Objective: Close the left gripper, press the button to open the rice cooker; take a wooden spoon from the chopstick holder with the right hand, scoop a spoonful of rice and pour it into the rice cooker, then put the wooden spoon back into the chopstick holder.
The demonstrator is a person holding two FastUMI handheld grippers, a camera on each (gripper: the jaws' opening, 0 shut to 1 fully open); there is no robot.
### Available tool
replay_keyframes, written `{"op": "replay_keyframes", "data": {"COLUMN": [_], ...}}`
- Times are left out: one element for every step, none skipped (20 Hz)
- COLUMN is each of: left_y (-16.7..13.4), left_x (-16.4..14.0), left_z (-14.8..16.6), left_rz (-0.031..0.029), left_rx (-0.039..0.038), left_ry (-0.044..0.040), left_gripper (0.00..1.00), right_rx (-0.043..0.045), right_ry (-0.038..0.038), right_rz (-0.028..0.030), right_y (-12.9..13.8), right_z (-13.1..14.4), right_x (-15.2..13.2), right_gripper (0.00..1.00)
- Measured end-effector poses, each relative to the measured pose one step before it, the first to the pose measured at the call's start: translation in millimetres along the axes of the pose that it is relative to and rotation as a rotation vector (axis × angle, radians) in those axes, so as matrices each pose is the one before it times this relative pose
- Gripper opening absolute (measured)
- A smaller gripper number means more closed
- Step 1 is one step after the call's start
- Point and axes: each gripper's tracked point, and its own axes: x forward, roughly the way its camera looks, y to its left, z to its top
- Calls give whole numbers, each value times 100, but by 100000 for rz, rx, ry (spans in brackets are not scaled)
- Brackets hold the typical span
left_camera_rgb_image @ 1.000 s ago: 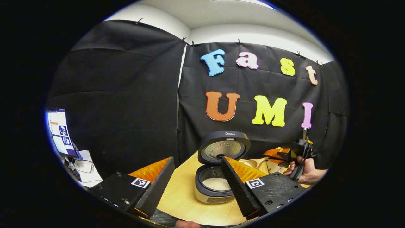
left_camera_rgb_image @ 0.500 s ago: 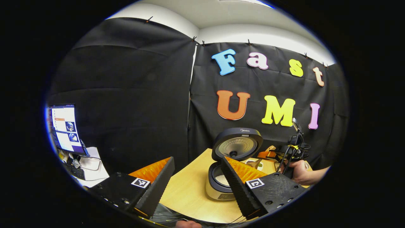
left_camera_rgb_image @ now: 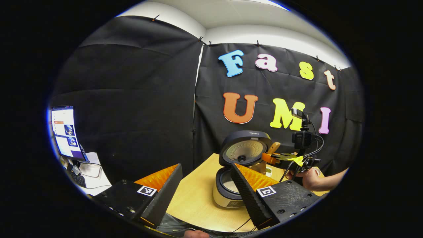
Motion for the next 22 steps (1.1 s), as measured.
{"op": "replay_keyframes", "data": {"left_y": [-38, -10, -102, -43, -6, 88, 100, -76, -149, 14, -108, -127, -152, -76, -154, -185, -147, -208, -328, -352, -476, -593], "left_x": [118, 19, 83, 21, 36, -116, 13, 83, 65, 42, -27, 93, -83, 12, -93, -208, -83, -36, -21, 63, 82, 213], "left_z": [-85, 86, 180, 37, -105, -63, -72, 10, 32, 158, 161, 66, -2, -147, -71, 95, 140, 166, 165, 8, 66, -180], "left_rz": [-174, -254, -297, -315, -195, -137, 96, -88, -199, 183, 14, -71, -41, -52, -348, -93, -90, -318, -490, -598, -815, -1130], "left_rx": [126, 55, -368, -443, -361, -209, -309, -464, -399, -124, -45, -48, 118, 133, 121, 148, 4, -230, -287, -109, 119, 226], "left_ry": [71, -396, -388, -360, 75, 75, 124, -33, -36, -205, -309, -148, -73, 50, 107, -202, -376, -333, -148, -76, 26, 172], "left_gripper": [95, 94, 95, 95, 95, 95, 95, 95, 95, 95, 95, 95, 95, 95, 95, 95, 95, 95, 95, 95, 95, 95], "right_rx": [-5198, -6031, -6072, -6284, -5140, -3776, -1526, 223, 1741, 2558, 3184, 3666, 4024, 3592, 3989, 4120, 4342, 4377, 4478, 4534, 4812, 4903], "right_ry": [-1823, -1984, -2331, -3284, -2588, -1629, -496, 86, 292, 415, 533, 542, 396, 295, 237, -285, -16, 166, 361, -75, -176, -49], "right_rz": [518, 290, 605, 784, 724, 943, 1102, 909, 348, 70, -12, -136, 12, -340, -318, -442, 92, -154, -99, -370, -138, -207], "right_y": [611, 476, 625, 780, 481, 362, 361, 134, -140, -49, 37, -182, -375, -629, -724, -551, -502, -565, -589, -627, -649, -711], "right_z": [504, 508, 644, 652, 554, 88, -25, -102, 52, 65, 68, 138, 183, 68, 122, 288, 216, 273, 303, 393, 466, 493], "right_x": [-115, -143, -394, -354, -364, -231, -239, -121, 160, -10, -54, -193, -162, -81, -158, -244, -201, -465, -559, -621, -682, -838], "right_gripper": [13, 14, 13, 14, 14, 14, 13, 13, 13, 14, 14, 14, 14, 14, 14, 13, 13, 13, 13, 14, 14, 13]}}
